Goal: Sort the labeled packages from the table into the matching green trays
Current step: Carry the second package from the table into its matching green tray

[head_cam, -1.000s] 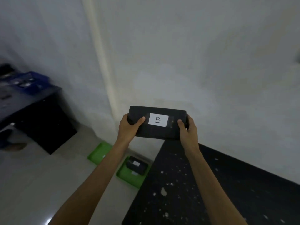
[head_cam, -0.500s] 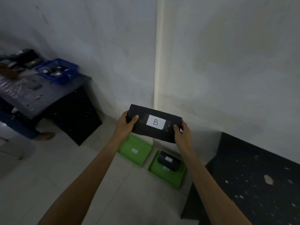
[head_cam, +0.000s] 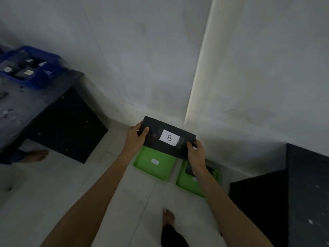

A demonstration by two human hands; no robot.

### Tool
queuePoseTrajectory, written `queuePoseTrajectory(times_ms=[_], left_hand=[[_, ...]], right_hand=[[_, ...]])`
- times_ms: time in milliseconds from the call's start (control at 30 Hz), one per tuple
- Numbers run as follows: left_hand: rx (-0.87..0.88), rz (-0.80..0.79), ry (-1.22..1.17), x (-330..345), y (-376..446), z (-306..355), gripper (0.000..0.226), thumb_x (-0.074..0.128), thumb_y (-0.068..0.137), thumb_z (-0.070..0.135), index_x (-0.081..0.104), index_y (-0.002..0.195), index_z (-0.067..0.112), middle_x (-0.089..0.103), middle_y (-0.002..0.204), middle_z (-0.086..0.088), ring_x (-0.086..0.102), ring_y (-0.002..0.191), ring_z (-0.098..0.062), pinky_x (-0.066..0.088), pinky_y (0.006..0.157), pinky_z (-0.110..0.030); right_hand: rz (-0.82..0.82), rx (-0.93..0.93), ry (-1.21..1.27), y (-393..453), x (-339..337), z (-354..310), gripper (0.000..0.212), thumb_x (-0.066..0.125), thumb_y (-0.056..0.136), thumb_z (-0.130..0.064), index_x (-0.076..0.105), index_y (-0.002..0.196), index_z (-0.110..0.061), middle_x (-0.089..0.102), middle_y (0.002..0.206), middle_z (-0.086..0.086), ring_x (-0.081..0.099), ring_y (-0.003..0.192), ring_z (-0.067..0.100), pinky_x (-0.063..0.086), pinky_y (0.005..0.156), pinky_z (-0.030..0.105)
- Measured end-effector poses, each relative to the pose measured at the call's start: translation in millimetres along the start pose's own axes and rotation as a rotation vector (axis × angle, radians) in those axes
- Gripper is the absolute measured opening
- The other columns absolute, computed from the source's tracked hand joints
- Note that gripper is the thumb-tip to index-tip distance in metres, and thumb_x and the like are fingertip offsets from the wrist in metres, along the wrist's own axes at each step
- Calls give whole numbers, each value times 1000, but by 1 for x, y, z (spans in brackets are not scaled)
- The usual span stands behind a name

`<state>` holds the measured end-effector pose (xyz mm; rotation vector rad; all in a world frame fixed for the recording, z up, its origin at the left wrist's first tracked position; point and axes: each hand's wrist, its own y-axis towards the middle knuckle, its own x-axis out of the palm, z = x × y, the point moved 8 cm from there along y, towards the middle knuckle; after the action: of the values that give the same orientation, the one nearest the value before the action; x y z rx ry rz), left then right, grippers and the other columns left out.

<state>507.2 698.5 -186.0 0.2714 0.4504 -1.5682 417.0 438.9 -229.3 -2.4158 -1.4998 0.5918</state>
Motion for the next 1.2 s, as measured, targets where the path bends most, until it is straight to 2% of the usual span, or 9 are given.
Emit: queuePoseTrajectory(times_ms=[100,200,267,400,633,733,833,933,1200], left_hand=[[-91,-15,-26,3,40,-57,27,56,96,17,63,122,12,67,97,9,64,86,6,46,66,-7],[-265,-45,-57,14,67,-125,28,56,94,16,57,122,11,64,109,-2,62,99,-17,44,68,-16],[-303,-81,-45,23,84,-163,33,54,92,13,52,124,10,61,112,-3,60,100,-19,42,69,-17],[-279,-189,-17,54,132,-242,40,53,89,7,53,128,16,62,118,-3,59,105,-19,47,90,-33],[-251,-356,57,128,211,-430,39,53,90,9,57,126,23,64,119,0,60,109,-20,47,98,-37],[-254,-378,67,156,228,-506,39,54,91,4,55,118,31,60,115,6,58,106,-15,42,90,-27],[-280,-378,85,183,247,-569,40,54,92,3,55,121,30,58,113,5,55,101,-13,39,84,-22],[-323,-364,133,207,264,-618,41,54,92,5,56,132,15,58,112,-1,56,100,-19,40,84,-26],[-401,-384,167,250,264,-672,39,53,94,8,55,132,13,57,110,-2,56,97,-22,45,85,-30]], right_hand=[[-7,56,-57,31,44,26,36,51,98,-9,54,133,-7,63,123,8,60,108,22,49,89,32],[31,108,-85,60,79,52,39,53,97,-6,50,136,-4,61,129,11,58,116,26,48,97,35],[55,137,-104,79,101,74,38,53,97,-6,50,135,-3,60,130,11,58,117,25,46,94,31],[83,198,-91,128,147,144,39,49,97,-2,50,137,-4,60,131,10,58,116,23,43,90,25],[170,234,-61,227,218,303,35,49,95,0,58,128,-8,64,113,8,59,97,19,45,83,27],[185,225,-139,270,243,367,31,49,93,-1,59,122,-4,66,114,16,62,104,32,51,89,39],[136,232,-213,304,264,424,32,48,96,-6,55,126,-2,63,110,12,60,98,27,47,79,31],[70,256,-237,326,281,472,34,46,98,-9,50,132,-5,58,110,8,53,91,18,40,75,25],[77,327,-250,362,282,522,38,47,100,-16,50,136,-7,60,126,16,56,97,24,40,79,28]])
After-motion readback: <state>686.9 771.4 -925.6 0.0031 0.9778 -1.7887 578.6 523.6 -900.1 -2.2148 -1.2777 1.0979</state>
